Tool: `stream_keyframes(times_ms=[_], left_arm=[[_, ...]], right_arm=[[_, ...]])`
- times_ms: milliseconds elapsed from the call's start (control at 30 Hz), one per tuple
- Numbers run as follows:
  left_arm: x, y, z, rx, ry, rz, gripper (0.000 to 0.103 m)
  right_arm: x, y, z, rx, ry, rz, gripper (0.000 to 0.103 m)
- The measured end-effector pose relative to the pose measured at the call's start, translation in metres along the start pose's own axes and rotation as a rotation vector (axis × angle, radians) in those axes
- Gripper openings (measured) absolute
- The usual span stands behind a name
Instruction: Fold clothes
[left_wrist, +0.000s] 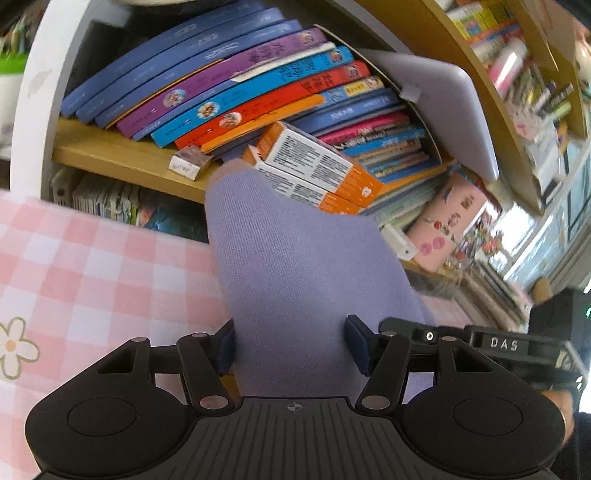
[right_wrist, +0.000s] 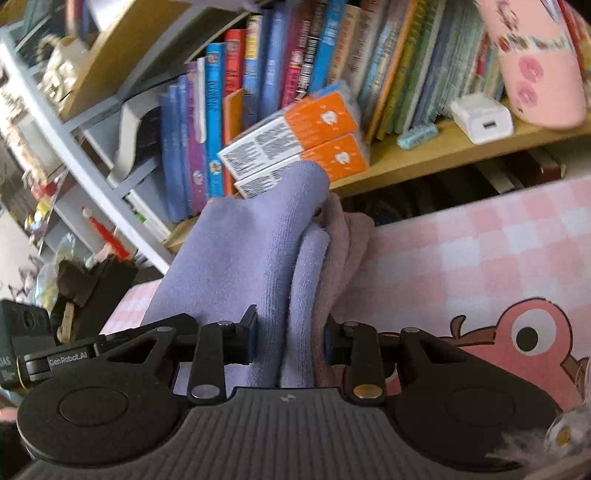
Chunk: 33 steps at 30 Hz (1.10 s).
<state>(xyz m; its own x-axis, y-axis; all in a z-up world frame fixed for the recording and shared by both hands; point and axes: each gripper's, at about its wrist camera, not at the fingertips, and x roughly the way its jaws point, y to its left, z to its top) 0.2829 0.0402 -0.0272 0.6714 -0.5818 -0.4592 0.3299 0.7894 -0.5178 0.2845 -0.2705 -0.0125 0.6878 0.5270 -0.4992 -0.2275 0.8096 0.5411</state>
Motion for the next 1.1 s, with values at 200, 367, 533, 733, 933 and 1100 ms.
stream_keyframes(times_ms=[200, 367, 533, 733, 933, 1100], left_arm=[[-0.031, -0.002, -0.006, 0.015, -0.111, 0.102, 0.064], [-0.069, -0.019, -0.022, 0.094, -0.180, 0.164, 0.070], [-0.096, -0.040, -0.049, 0.106, -0.206, 0.196, 0.073], [-0.115, -0.069, -0.084, 0.158, -0.207, 0.227, 0.079], [-0.136, -0.092, -0.118, 0.186, -0.226, 0.295, 0.083], [-0.161, -0.106, -0.135, 0.200, -0.272, 0.312, 0.088]], right_arm=[[-0.027, 0.007, -0.009, -0.051, -0.101, -0.083, 0.049], [-0.065, 0.032, -0.036, -0.147, -0.189, -0.177, 0.059], [-0.093, 0.054, -0.075, -0.233, -0.236, -0.255, 0.063], [-0.116, 0.079, -0.119, -0.362, -0.242, -0.324, 0.070], [-0.144, 0.090, -0.150, -0.354, -0.295, -0.354, 0.086], [-0.165, 0.098, -0.170, -0.359, -0.322, -0.370, 0.088]])
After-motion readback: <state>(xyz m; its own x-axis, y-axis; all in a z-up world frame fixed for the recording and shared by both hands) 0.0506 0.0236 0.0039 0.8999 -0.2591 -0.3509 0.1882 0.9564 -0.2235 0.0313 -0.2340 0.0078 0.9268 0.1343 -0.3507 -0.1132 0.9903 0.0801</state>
